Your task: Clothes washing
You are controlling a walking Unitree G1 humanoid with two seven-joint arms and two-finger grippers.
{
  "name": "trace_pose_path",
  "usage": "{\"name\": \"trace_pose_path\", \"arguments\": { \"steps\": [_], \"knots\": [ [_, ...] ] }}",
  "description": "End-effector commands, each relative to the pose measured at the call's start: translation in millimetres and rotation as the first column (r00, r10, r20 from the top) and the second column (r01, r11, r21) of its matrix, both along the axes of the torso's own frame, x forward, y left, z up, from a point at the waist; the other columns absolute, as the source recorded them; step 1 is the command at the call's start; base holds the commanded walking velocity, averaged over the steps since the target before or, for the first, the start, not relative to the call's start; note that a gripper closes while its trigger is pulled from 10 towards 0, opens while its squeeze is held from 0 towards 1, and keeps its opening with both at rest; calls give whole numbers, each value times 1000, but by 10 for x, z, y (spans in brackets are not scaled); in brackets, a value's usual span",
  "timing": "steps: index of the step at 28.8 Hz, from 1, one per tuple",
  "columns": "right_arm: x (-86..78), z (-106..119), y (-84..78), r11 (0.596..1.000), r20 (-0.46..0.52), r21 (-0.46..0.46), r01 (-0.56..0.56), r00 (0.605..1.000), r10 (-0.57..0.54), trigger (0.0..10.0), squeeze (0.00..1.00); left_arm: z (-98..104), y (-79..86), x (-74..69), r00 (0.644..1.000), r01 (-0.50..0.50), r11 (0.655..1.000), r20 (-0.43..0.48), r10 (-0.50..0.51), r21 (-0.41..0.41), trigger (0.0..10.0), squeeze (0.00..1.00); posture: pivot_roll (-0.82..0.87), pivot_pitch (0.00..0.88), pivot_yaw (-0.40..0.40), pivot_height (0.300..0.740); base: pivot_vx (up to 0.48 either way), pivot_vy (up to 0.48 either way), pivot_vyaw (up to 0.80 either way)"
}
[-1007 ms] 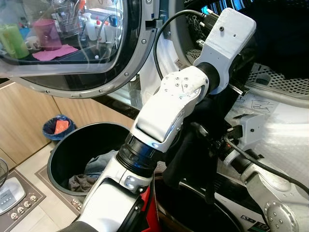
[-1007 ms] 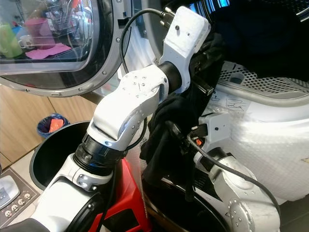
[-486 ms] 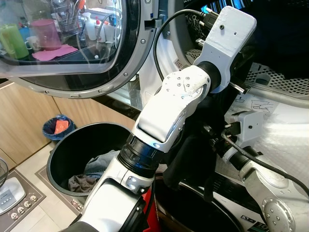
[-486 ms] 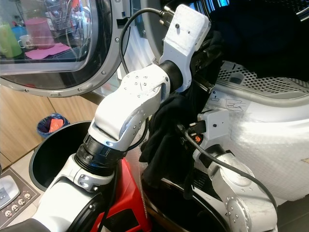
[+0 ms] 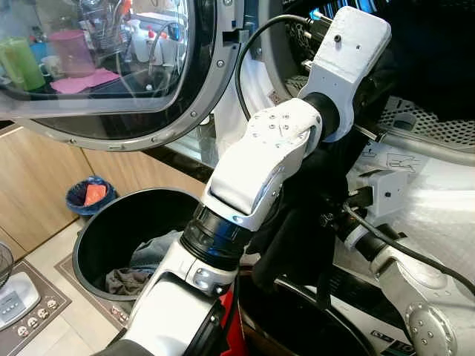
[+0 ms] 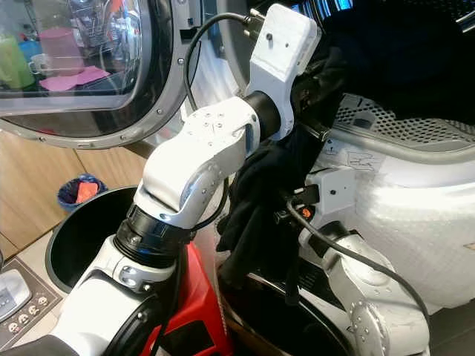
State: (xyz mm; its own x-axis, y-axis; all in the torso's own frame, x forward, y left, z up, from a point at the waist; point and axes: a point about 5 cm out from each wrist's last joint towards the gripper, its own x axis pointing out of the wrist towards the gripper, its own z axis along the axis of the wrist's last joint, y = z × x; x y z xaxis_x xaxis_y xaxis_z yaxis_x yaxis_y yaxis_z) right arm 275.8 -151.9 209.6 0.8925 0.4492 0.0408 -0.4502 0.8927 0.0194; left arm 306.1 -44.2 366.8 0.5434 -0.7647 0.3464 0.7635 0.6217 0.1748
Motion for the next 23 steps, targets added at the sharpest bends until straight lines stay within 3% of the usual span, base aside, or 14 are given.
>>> {"name": "trace_pose_path", "arguments": {
  "steps": [1, 10, 15, 23],
  "knots": [
    [-8, 0, -30, 1000, -8, 2, 0, 1000, 0, 0, 0, 137, -23, -84, 998, 45, 999, 36, -45, -18, 10000, 1000, 0, 100, 41, 740, 0, 0, 0],
    [-27, 6, -129, 1000, 1, -5, -9, 1000, 9, 0, 0, 114, -4, -120, 994, 94, 996, 51, -94, 8, 10000, 1000, 1, 95, 41, 740, 0, 0, 0],
    [-26, 28, -359, 1000, -1, -12, 10, 1000, -10, 0, 0, 28, 66, -123, 986, 164, 985, 17, -165, 56, 10000, 1000, 3, 88, 41, 740, 0, 0, 0],
    [-38, 94, -612, 998, 43, -37, 42, 998, -40, 0, 0, -119, 247, -74, 983, 178, 977, -56, -172, 116, 10000, 1000, 6, 83, 38, 740, 0, 0, 0]
  ]
}}
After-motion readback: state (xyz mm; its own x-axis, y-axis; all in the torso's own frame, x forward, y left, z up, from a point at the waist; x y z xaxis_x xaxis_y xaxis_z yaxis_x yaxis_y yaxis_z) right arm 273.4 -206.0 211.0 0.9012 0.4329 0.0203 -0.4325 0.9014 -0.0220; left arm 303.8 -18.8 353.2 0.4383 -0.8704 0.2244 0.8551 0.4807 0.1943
